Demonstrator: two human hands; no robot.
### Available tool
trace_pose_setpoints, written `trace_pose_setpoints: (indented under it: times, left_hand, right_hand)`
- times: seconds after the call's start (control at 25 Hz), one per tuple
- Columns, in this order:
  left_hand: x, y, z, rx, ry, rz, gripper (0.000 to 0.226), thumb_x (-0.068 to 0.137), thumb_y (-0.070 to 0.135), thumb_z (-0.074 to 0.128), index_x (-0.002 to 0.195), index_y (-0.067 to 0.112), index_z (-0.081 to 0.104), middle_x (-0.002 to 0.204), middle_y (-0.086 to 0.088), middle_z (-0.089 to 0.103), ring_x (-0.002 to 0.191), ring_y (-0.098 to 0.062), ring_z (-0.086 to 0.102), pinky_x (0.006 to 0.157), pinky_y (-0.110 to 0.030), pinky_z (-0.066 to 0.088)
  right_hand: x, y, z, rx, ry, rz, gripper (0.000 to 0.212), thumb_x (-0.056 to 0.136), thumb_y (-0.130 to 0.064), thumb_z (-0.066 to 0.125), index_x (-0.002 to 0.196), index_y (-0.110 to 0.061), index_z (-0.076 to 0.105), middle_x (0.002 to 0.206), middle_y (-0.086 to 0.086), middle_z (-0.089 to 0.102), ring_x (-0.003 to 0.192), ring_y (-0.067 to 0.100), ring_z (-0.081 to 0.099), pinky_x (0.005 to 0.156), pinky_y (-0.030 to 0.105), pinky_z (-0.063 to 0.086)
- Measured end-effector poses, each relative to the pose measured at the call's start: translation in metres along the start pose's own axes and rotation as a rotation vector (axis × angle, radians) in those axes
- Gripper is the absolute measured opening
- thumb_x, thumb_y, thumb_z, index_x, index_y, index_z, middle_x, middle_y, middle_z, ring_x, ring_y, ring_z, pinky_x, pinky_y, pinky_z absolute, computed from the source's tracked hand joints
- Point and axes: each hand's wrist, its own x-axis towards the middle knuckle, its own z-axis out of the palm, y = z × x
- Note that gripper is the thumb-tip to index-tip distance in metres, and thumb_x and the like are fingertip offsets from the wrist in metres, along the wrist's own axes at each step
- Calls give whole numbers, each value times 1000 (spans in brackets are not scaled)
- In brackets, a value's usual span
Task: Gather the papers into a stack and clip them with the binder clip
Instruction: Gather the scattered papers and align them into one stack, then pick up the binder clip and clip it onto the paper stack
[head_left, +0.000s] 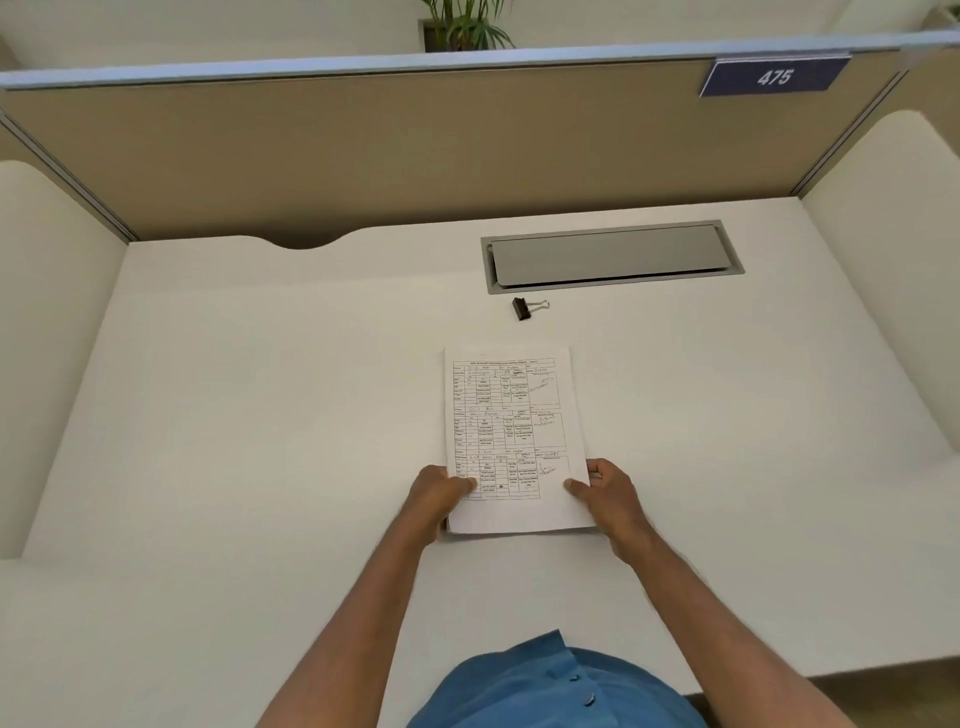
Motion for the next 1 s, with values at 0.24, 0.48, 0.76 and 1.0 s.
trace_pose_setpoints:
  times: [0.24,0.48,0.76,1.0]
  left_hand:
    - [-8,16,1,688,105,48,39,82,48,68,95,12,62,102,-6,72,96,-29,72,79,-35,59]
    - [-7,34,-2,1097,451,274,87,78,75,65,132,10,43,126,-6,54,113,-24,58,70,-34,47]
    - [54,84,12,976,528,707,86,91,66,51,157,14,32,168,-12,24,152,-35,27,117,-53,37]
    - [102,103,27,1013,527,752,81,98,69,35,164,28,11,174,-6,3,160,-30,3,125,-63,7]
  right_hand:
    - [-4,-13,1,-293,25,-82,31,86,-19,71,113,-17,56,100,-3,70,85,12,65,66,19,45]
    - [3,-27,-3,-589,183,-204,50,83,-32,74,125,-21,49,115,-1,55,110,23,55,77,35,48]
    - [73,-112,19,-438,234,-482,45,90,-24,69,131,-23,49,134,0,49,122,24,54,88,37,52]
    - [143,-171,50,-599,126,-674,59,93,-10,61,147,-24,44,161,-2,35,148,22,27,116,37,31]
